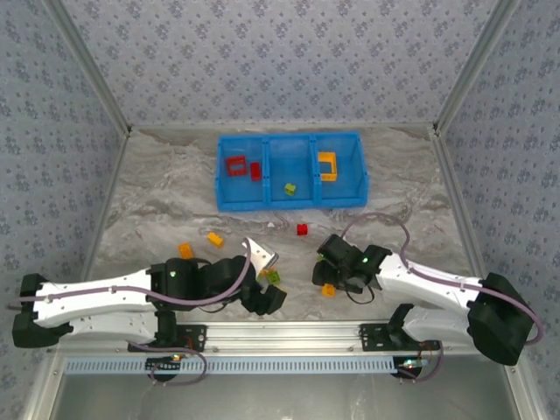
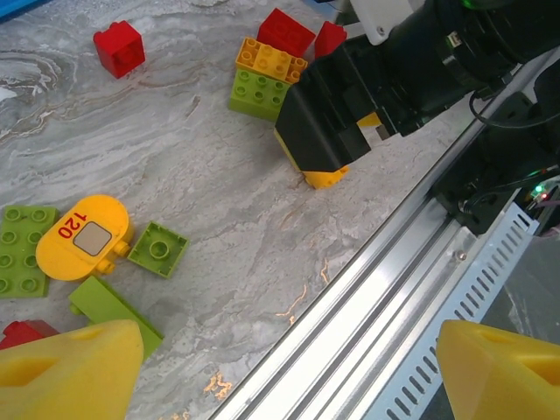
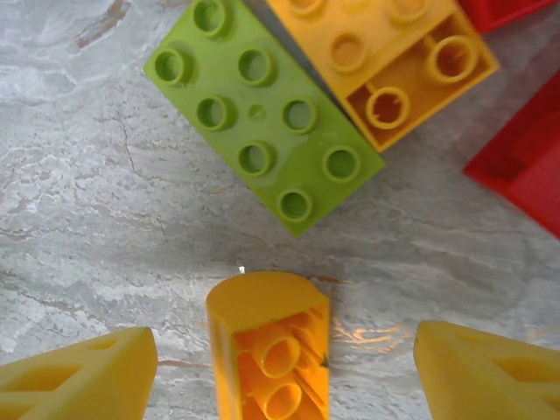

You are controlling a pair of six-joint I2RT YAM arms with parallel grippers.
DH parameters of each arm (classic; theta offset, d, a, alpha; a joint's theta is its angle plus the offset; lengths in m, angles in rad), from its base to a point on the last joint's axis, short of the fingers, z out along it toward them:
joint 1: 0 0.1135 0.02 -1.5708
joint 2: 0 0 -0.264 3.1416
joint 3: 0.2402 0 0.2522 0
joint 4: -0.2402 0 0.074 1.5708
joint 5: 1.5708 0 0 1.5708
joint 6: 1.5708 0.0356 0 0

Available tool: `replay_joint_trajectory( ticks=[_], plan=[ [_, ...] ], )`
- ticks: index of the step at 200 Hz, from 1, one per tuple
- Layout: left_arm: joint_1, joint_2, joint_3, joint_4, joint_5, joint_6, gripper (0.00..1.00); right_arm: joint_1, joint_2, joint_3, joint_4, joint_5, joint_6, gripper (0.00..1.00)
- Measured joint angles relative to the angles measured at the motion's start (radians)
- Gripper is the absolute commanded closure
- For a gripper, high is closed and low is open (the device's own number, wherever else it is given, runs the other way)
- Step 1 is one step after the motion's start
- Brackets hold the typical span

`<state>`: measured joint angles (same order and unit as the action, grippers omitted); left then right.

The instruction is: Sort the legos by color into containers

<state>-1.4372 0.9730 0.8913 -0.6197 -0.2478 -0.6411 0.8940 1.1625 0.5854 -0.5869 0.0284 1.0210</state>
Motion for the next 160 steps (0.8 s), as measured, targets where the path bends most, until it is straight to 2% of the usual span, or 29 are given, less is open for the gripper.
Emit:
replay_joint_trajectory(
  ticks=[95,128,146,160],
  plan=[
    [-0.025,0.018,-0.008,0.046,-0.059,-0.024,0.13,0.000,0.087,-0.018,0.078,-0.024,0.029,0.63],
    [-0.025,0.021,-0.002,0.047,-0.073,-0.026,0.12,0.019,0.050,0.032,-0.008,0.033,0.017,0.66],
    [-0.024,0.048,0.035,0.045,-0.087,-0.022,0.11,0.009,0.028,0.140,-0.106,0.082,-0.024,0.66],
    [-0.021,0.093,0.089,0.048,-0.095,-0.014,0.11,-0.034,0.024,0.251,-0.166,0.120,-0.086,0.66]
  ],
)
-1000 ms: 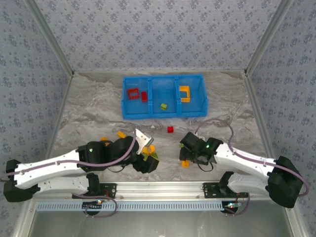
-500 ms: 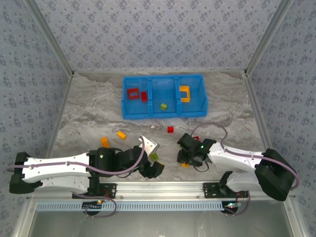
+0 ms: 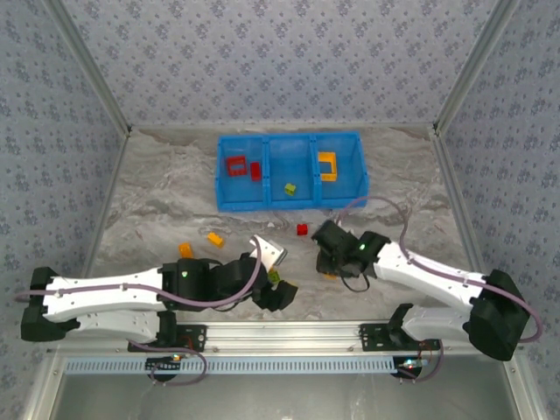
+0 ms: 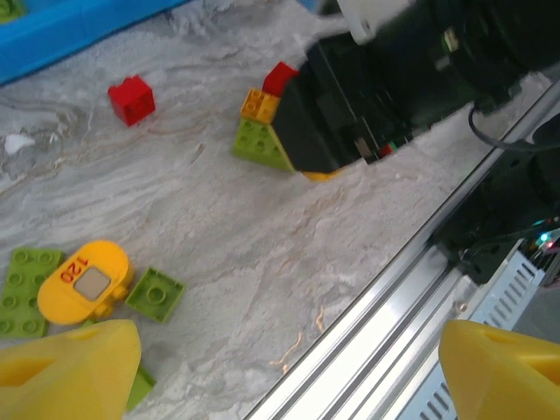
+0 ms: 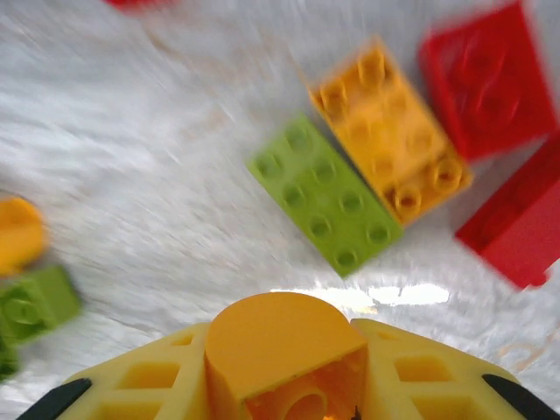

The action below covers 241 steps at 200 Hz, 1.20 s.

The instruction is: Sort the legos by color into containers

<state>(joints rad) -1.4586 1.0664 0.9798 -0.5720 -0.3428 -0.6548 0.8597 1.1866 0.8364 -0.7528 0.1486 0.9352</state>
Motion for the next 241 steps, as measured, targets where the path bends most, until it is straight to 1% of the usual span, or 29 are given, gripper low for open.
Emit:
replay_joint_trajectory(
  ticks=[11,31,51,72,97,127,157,191,202,225,241],
  plan=[
    [0.014,0.038,0.047,0.001,-0.001,0.007,0.11,-0.061,0.006,0.087,-0.031,0.020,-0.055,0.66],
    [0.074,0.114,0.123,0.028,0.013,0.018,0.11,-0.216,0.071,0.251,-0.049,0.052,-0.175,0.67],
    [0.160,0.182,0.177,0.056,0.037,0.034,0.11,-0.352,0.221,0.433,-0.050,0.080,-0.296,0.68],
    [0.238,0.250,0.233,0.078,0.056,0.048,0.11,-0.428,0.413,0.615,-0.035,0.113,-0.401,0.69],
    [0.295,0.328,0.328,0.092,0.063,0.079,0.11,-0.474,0.632,0.803,-0.029,0.139,-0.484,0.69],
    [0.314,0.420,0.459,0.114,0.058,0.117,0.11,-0.520,0.850,0.996,-0.042,0.163,-0.546,0.68],
    [0.331,0.477,0.516,0.129,0.059,0.139,0.11,-0.549,1.001,1.139,-0.058,0.172,-0.587,0.68],
    [0.355,0.509,0.518,0.136,0.058,0.148,0.11,-0.561,1.127,1.253,-0.074,0.186,-0.615,0.66],
    [0.359,0.512,0.518,0.136,0.059,0.150,0.11,-0.564,1.160,1.281,-0.081,0.188,-0.619,0.62],
    [0.359,0.512,0.518,0.139,0.059,0.150,0.11,-0.565,1.201,1.316,-0.097,0.189,-0.631,0.47],
    [0.359,0.512,0.518,0.139,0.058,0.150,0.11,-0.566,1.206,1.321,-0.105,0.185,-0.633,0.41]
  ],
)
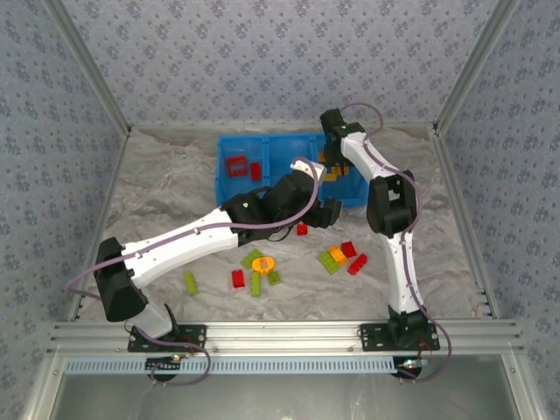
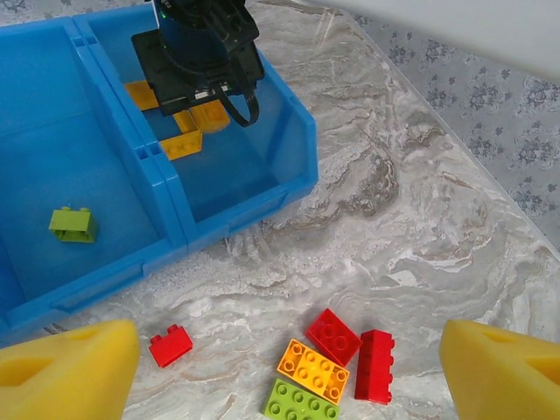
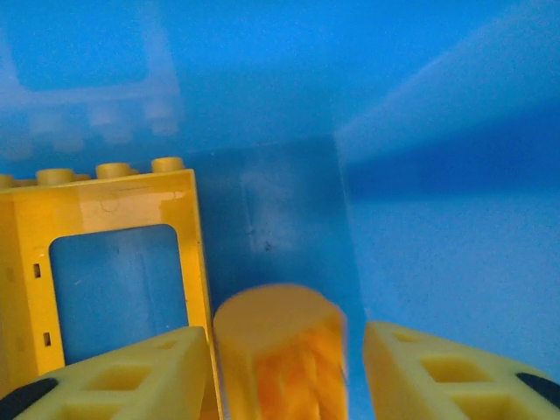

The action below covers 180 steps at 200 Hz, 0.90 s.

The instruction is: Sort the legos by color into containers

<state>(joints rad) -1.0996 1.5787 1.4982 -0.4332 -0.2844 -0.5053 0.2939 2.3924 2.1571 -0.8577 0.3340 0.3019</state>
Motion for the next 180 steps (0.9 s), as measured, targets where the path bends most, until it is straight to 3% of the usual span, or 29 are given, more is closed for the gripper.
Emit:
replay_joint_trajectory(
  ticks=[21,52,90,113,146,180],
  plan=[
    [0.000,-0.002,-0.001,-0.004,-0.009,-0.002,0.11,0.005,-0.007,0.006,-0.005,0.005,-0.003,0.37],
    [0.007,-0.053,-0.050,-0.052,-0.053,-0.056,0.14,0.019,-0.060,0.005,-0.023,0.021,-0.003,0.41],
    [0.071,-0.193,-0.157,-0.274,-0.152,-0.264,0.17,0.079,-0.313,-0.105,0.007,0.049,-0.004,0.43],
    [0.132,-0.316,-0.308,-0.418,-0.184,-0.400,0.19,0.193,-0.585,-0.334,0.119,0.043,-0.004,0.42],
    [0.259,-0.483,-0.583,-0.568,-0.155,-0.544,0.25,0.477,-0.998,-0.838,0.436,-0.068,-0.023,0.38],
    [0.330,-0.541,-0.752,-0.619,-0.114,-0.623,0.32,0.770,-1.188,-1.282,0.782,-0.220,-0.095,0.36]
  ],
)
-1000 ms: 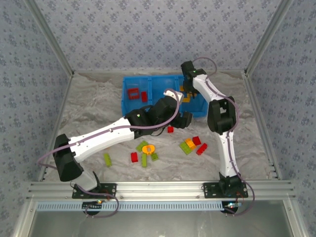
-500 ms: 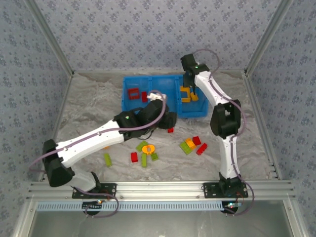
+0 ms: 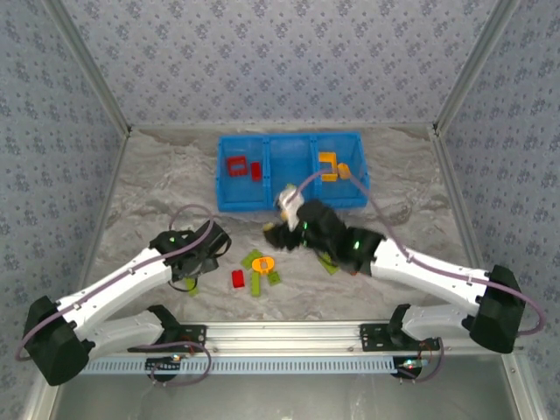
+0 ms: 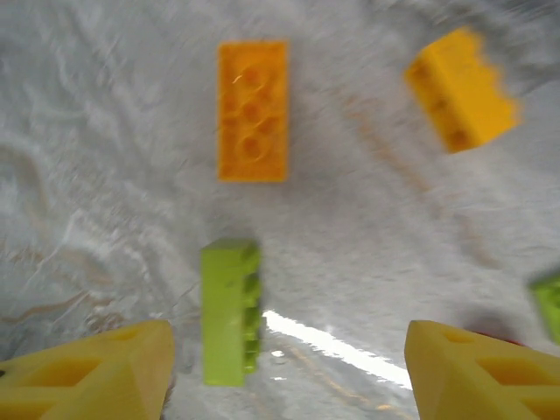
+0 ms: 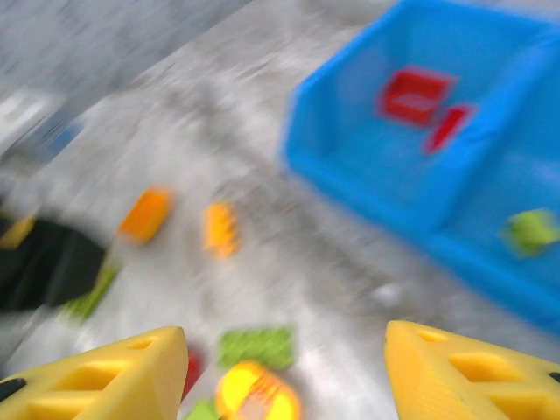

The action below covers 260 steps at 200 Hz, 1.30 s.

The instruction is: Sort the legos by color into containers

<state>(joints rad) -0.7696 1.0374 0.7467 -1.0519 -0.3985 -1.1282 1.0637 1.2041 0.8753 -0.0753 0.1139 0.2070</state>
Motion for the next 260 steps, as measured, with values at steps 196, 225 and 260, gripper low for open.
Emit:
replay_joint_trajectory(
  ticks=[196,225,260],
  plan=[
    [0.134,-0.020,-0.135,0.175,0.105,-0.002,0.92,0.301,0.065,-0.106,0.256,0.086,-0.036,0.36],
    [0.091,0.073,0.174,0.133,0.096,0.093,0.92,0.278,-0.028,-0.079,0.197,0.242,-0.043,0.36],
    [0.051,0.343,0.590,0.170,0.152,0.253,0.92,0.214,-0.156,-0.039,0.161,0.466,-0.073,0.35]
  ],
)
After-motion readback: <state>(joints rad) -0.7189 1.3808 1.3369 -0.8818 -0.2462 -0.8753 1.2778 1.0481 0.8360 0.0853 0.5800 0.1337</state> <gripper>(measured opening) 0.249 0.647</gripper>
